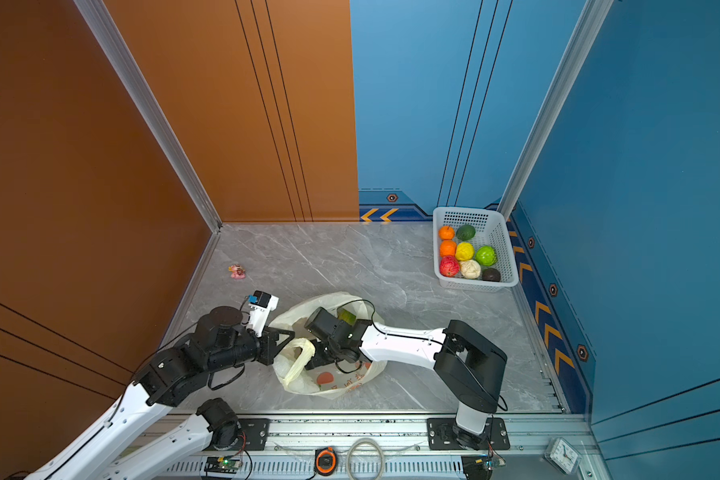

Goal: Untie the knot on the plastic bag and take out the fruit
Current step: 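Reach the right gripper down into the bag toward the remaining fruit, then close the right gripper on the green papaya inside the bag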

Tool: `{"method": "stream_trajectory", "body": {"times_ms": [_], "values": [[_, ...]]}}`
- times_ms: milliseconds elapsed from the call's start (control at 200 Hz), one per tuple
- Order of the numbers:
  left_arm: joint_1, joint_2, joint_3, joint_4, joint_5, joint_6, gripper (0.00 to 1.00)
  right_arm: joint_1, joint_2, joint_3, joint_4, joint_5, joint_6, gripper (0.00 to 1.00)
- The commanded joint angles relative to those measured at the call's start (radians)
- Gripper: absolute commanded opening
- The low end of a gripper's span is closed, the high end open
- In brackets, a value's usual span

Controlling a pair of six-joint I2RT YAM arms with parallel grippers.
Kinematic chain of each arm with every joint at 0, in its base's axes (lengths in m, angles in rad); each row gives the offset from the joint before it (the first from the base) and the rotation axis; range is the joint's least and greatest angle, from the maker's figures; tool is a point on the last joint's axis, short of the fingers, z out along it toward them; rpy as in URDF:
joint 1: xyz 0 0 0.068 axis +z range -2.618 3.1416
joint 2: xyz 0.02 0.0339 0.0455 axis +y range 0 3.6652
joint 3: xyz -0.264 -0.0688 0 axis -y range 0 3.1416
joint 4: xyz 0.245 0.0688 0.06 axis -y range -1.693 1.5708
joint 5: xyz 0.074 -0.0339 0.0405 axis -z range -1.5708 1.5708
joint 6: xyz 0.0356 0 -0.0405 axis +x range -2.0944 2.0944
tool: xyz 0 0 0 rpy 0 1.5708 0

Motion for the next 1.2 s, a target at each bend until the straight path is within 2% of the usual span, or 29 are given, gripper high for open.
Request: {"method": "stream_trajectory", "body": {"times_ms": [0, 245, 320, 426, 576, 766, 1197], "values": [[0.009, -0.016, -0.021, -0.008, 0.037, 0.008, 0.00, -0.020, 0.005, 0.024, 0.049, 0.087, 0.067, 0.70], [0.004, -0.023, -0.056, -0.010, 0.063, 0.004, 0.00, -0.016, -0.044, -0.048, 0.030, 0.426, 0.187, 0.70], [0.000, -0.025, -0.068, -0.011, 0.066, 0.001, 0.00, -0.017, -0.058, -0.064, 0.038, 0.471, 0.203, 0.70], [-0.003, -0.030, -0.079, -0.013, 0.060, -0.003, 0.00, -0.027, -0.052, -0.069, 0.077, 0.463, 0.206, 0.70], [-0.003, -0.011, -0.067, -0.011, 0.057, -0.001, 0.00, -0.056, -0.018, -0.051, 0.140, 0.383, 0.214, 0.70], [-0.006, 0.013, -0.044, -0.010, 0.059, 0.006, 0.00, -0.081, -0.016, 0.006, -0.029, 0.450, 0.255, 0.71], [-0.021, 0.015, -0.045, 0.004, 0.024, -0.015, 0.00, -0.153, 0.033, 0.025, -0.156, 0.484, 0.306, 0.70]]}}
